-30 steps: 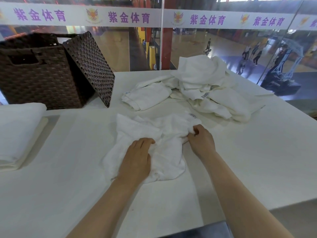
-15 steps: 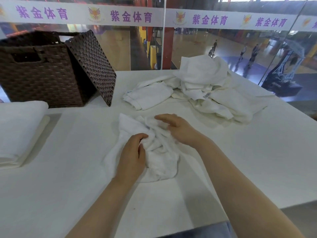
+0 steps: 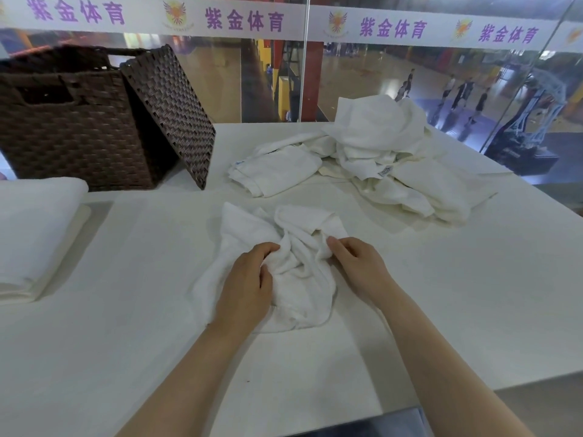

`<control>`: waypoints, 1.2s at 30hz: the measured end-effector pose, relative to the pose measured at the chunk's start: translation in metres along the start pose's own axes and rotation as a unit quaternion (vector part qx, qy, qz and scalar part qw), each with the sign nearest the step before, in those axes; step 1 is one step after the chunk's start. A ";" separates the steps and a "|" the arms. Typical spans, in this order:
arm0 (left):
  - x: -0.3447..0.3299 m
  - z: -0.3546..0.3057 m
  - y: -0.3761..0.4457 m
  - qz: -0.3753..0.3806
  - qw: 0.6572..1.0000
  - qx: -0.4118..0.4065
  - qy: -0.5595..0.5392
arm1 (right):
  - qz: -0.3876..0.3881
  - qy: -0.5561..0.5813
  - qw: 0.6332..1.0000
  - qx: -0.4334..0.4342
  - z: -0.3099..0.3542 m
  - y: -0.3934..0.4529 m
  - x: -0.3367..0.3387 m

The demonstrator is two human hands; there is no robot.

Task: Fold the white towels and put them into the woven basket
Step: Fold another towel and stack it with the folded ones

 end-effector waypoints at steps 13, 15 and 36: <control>0.004 0.000 -0.001 -0.009 0.999 -0.020 -0.046 | -0.084 0.369 0.926 -0.008 0.019 0.000 0.025; 0.002 0.001 0.001 -0.009 0.999 -0.036 -0.024 | -0.074 0.340 0.938 0.007 0.016 -0.004 0.030; 0.001 0.003 0.001 -0.071 0.996 -0.046 -0.006 | 0.050 -0.238 0.956 0.162 0.035 -0.040 -0.014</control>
Point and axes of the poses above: each hand's wrist, its own y-axis towards the middle knuckle, its own x-axis out of the back of the hand, z = x × y, the point moved 1 cm from there along y, towards the middle knuckle, and after that the axes turned 6 degrees about -y, right-handed, at the moved point
